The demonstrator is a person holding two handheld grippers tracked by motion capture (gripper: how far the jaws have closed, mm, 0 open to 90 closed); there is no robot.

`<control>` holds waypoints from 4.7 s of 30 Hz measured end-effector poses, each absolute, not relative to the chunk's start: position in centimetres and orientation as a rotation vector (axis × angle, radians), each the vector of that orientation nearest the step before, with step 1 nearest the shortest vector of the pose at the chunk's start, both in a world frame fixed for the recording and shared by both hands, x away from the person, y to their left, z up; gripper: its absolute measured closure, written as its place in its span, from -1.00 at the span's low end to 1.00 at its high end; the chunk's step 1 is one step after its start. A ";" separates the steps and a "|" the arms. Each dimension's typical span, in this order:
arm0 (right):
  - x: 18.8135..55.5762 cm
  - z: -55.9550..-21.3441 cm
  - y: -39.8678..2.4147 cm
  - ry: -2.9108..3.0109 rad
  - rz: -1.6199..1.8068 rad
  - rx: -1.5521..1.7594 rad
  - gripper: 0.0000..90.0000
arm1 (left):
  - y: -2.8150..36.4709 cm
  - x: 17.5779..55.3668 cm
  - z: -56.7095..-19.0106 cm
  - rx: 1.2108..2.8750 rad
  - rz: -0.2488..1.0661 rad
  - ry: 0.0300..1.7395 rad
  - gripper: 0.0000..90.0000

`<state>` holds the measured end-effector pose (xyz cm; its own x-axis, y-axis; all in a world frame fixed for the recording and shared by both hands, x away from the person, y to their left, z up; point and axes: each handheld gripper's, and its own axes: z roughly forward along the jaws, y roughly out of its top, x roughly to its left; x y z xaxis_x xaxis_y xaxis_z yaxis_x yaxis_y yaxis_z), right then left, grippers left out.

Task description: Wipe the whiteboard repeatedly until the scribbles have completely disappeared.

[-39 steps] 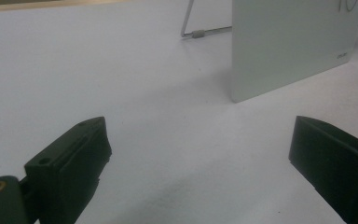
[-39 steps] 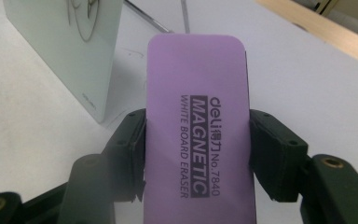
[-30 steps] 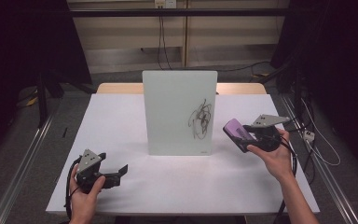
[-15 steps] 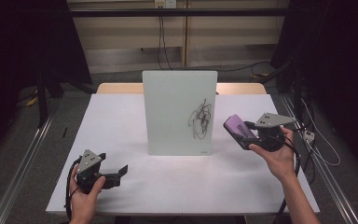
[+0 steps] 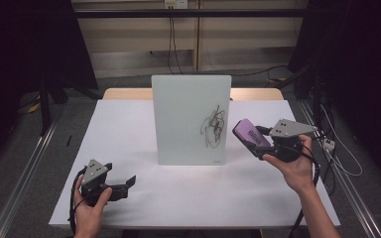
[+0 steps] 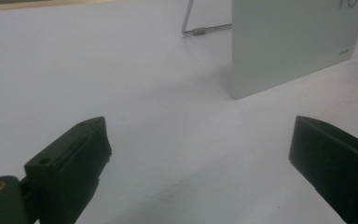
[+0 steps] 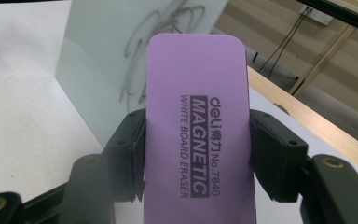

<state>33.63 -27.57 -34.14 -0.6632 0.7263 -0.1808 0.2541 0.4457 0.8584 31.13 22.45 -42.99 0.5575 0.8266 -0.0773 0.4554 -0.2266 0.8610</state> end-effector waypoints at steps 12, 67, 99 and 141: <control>33.7 -33.6 -25.6 2.147 1.161 0.734 -0.08 | 22.8 31.2 -43.1 1.858 0.492 1.055 -0.89; 39.7 -29.7 -20.0 2.125 1.092 0.537 -0.08 | 22.1 31.7 -43.1 1.883 0.494 1.034 -0.89; 38.9 -32.0 -19.0 2.182 1.048 0.543 -0.07 | 22.0 31.6 -43.2 1.888 0.484 1.032 -0.89; 39.8 -30.4 -18.4 2.141 1.055 0.500 -0.07 | 21.8 31.8 -43.4 1.903 0.467 1.035 -0.89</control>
